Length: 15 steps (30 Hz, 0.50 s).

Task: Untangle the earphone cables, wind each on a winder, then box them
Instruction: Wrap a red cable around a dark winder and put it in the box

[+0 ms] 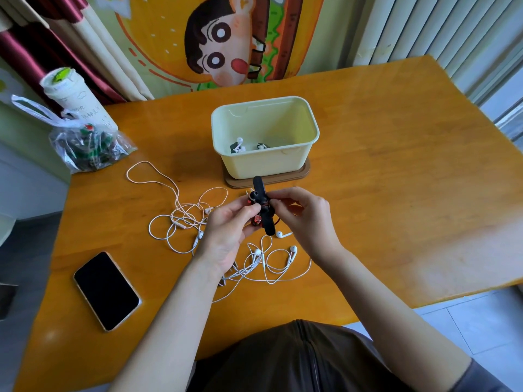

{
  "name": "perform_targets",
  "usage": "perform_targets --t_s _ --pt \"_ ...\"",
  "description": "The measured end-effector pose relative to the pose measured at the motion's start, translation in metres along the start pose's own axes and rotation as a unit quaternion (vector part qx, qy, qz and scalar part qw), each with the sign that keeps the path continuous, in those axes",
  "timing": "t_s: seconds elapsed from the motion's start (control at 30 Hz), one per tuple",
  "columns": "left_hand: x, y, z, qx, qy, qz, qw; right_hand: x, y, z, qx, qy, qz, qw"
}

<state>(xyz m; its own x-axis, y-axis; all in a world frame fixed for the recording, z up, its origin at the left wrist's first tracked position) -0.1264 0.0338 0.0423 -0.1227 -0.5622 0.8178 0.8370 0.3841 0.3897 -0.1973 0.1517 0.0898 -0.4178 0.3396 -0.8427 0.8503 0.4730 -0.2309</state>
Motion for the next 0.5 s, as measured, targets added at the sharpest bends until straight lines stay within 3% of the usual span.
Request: perform_targets --t_s 0.37,0.5 --pt "0.0 -0.028 0.004 -0.004 0.06 -0.037 0.998 0.023 -0.026 0.012 -0.013 -0.045 0.071 0.996" --pt "0.004 -0.045 0.007 -0.011 0.029 -0.032 0.999 0.032 -0.041 0.012 -0.001 -0.033 0.081 0.996"
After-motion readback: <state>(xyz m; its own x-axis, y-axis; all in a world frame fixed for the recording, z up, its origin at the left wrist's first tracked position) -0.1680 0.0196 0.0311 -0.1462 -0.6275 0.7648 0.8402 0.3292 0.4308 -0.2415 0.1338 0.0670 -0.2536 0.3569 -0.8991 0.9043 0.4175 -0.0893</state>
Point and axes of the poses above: each hand's wrist, its own y-axis away from the middle knuckle, its own z-axis out of the palm, x = y × z, the point moved 10 cm from there along -y, towards the middle knuckle, and after that the axes turned 9 degrees about y, right-handed, at the moved point
